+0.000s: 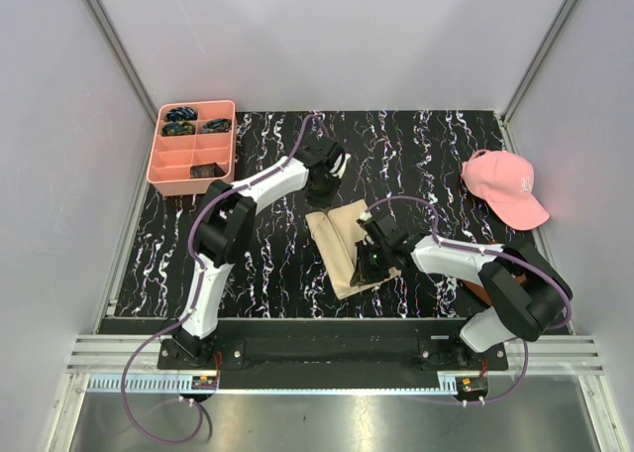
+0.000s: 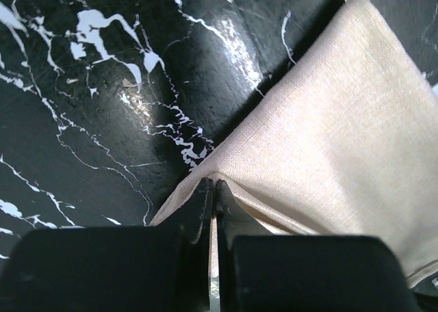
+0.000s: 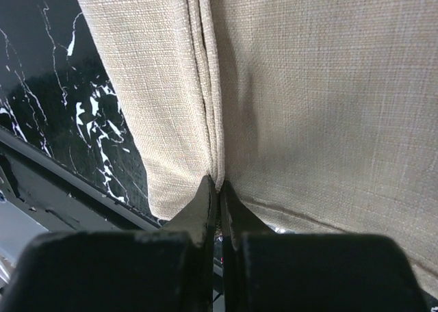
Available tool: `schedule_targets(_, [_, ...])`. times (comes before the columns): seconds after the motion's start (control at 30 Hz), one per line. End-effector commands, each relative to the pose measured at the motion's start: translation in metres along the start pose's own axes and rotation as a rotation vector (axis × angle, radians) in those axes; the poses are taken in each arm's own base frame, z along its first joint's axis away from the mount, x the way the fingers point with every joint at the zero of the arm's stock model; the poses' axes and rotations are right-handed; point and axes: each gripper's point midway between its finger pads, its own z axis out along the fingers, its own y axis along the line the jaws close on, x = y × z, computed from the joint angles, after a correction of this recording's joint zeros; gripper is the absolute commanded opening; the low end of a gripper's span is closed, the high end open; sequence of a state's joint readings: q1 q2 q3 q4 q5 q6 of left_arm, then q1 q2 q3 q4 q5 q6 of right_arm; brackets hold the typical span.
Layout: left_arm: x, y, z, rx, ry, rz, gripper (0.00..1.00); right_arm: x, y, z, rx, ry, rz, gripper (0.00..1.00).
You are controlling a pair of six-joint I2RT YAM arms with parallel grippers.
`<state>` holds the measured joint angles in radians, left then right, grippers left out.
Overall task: Fold the napkin into a case and place the utensils inside
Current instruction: Fold the lower triangle-folded napkin at the center of the board.
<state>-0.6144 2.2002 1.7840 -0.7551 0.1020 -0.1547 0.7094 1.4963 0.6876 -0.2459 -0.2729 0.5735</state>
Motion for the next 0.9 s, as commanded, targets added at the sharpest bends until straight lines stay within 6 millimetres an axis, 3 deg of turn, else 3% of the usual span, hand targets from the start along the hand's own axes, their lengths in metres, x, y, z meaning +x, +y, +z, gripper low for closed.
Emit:
schedule_targets(0.0, [-0.038,0.009,-0.011,-0.073,-0.142,-0.107,0.0,0.006,-0.012,0.007,0.039,0.022,0.016,0.0])
schedule_targets(0.27, [-0.044,0.028,0.005,-0.192,-0.176,-0.252,0.0,0.016,-0.029,0.016,0.099,0.052,0.032,0.0])
schedule_targets(0.4, [-0.051,0.023,0.008,-0.158,-0.219,-0.265,0.0,0.014,-0.03,0.014,0.124,0.045,0.05,0.02])
schedule_targets(0.47, [-0.048,0.02,0.009,-0.131,-0.22,-0.255,0.0,0.011,-0.028,0.01,0.127,0.046,0.045,0.19])
schedule_targets(0.63, [-0.045,0.013,0.009,-0.093,-0.215,-0.23,0.0,-0.013,-0.006,-0.015,0.098,-0.017,-0.003,0.46])
schedule_targets(0.77, [-0.039,0.013,0.009,-0.09,-0.212,-0.219,0.0,-0.031,0.004,-0.029,0.107,-0.042,-0.038,0.57])
schedule_targets(0.87, [-0.038,0.013,0.007,-0.092,-0.213,-0.21,0.0,-0.032,0.005,-0.028,0.112,-0.034,-0.051,0.58])
